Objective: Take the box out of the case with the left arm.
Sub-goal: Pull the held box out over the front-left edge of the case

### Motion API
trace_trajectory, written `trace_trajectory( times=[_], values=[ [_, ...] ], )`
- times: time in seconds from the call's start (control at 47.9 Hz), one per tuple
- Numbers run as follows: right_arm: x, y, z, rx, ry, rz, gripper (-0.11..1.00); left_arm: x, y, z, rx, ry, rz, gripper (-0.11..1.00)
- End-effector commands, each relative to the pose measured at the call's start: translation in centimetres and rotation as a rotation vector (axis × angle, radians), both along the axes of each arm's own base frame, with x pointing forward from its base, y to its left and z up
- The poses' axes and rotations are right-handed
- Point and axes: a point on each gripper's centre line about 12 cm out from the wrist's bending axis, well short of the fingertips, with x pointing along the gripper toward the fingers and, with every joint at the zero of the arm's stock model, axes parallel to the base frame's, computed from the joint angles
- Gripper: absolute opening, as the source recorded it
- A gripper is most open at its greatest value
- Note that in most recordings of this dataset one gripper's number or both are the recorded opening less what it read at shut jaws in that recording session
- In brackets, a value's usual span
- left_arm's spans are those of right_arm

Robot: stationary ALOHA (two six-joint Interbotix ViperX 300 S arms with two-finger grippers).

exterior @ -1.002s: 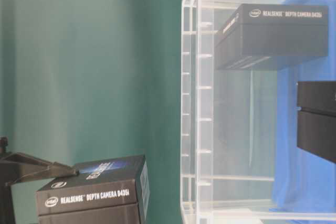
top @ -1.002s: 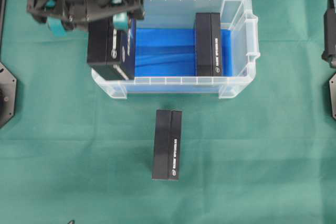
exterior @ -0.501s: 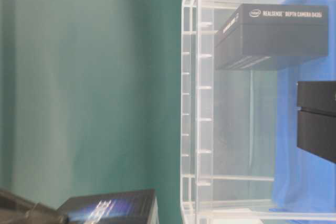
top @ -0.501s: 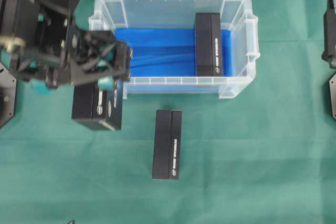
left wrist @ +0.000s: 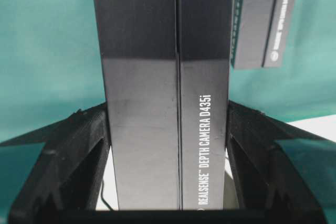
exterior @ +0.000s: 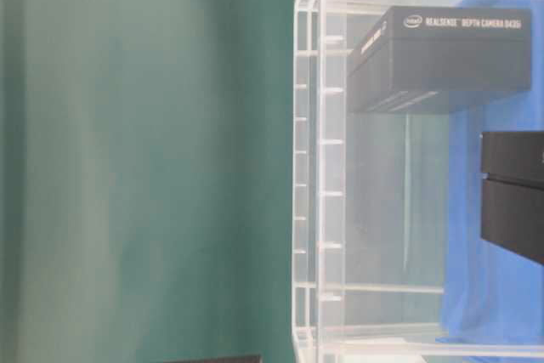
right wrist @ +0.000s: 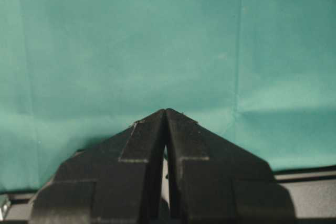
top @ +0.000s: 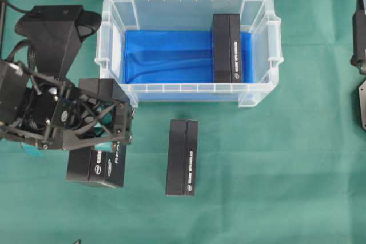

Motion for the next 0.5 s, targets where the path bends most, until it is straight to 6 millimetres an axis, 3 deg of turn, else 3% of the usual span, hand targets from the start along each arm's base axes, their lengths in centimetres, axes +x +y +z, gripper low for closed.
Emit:
trace_trajectory(
  times=[0.0, 0.292, 0.48],
  values=[
    [0.1, 0.0, 0.3, 0.0, -0.012, 0.0, 0.03, -0.4, 0.0, 0.9, -0.007, -0.033, -0.001, 0.61],
    [0.1, 0.0, 0.3, 0.0, -0.011, 0.0, 0.03, -0.2, 0.0, -0.4, -0.003, -0.025, 0.0, 0.61],
    [0.1, 0.0, 0.3, 0.0, -0.009, -0.001, 0.03, 0.0, 0.0, -2.6, 0.006, -0.01, 0.007, 0.61]
  ],
)
